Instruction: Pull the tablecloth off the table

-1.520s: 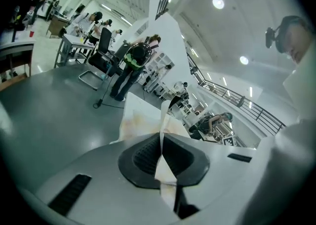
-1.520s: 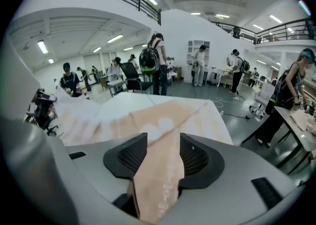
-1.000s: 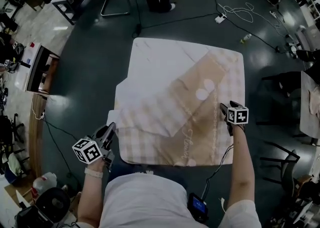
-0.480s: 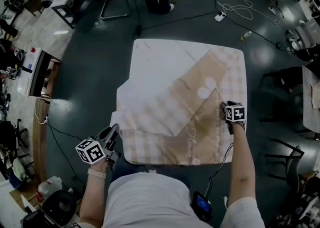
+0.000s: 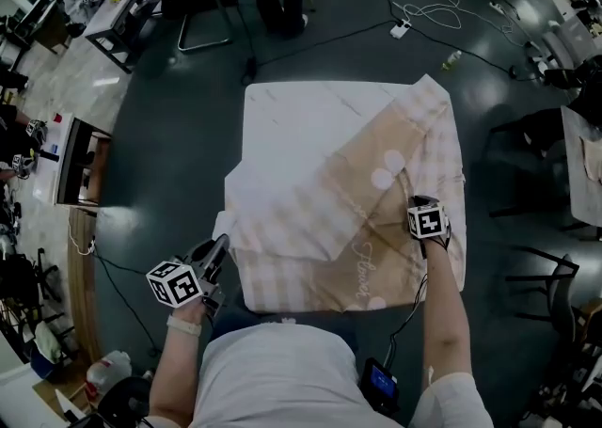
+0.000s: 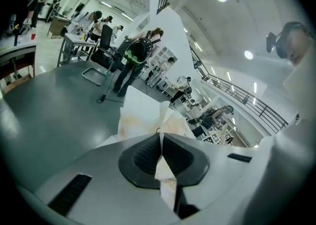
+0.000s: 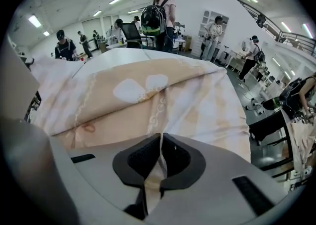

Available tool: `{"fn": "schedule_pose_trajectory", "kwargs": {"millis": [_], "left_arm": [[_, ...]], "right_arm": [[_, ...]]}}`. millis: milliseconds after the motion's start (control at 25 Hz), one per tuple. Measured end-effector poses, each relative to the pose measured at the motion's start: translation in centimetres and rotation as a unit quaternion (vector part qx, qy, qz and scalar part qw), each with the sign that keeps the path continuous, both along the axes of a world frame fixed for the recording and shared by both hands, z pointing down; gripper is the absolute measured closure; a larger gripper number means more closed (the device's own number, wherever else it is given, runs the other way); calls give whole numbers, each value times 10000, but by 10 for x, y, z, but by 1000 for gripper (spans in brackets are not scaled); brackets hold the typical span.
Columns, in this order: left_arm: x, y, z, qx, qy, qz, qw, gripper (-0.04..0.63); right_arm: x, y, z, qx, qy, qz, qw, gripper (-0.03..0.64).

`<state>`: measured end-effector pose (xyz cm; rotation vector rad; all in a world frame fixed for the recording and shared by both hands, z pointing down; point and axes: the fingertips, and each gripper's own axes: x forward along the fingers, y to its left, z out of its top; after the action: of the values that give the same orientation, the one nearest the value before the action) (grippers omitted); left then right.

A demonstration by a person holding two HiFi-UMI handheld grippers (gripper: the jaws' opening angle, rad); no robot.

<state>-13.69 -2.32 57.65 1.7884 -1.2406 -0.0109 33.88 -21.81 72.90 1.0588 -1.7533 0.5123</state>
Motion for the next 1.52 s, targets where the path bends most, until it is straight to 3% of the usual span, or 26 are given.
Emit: {"fn": "schedule_pose_trajectory", "kwargs": {"millis": [280,640,1520], "left_arm": [[4,-12,0,26,92,316,9995,583],[18,-29,-2,72,242,685,9973,583],[56,-40,-2,63,422,1327,9902,583]], "right_arm": [[-31,45,4,73,-342,143,9993,588],[-72,91,4,59,-356,-57,9993,589],[-171,212,3,-857,-1348,-472,9860,591]]}}
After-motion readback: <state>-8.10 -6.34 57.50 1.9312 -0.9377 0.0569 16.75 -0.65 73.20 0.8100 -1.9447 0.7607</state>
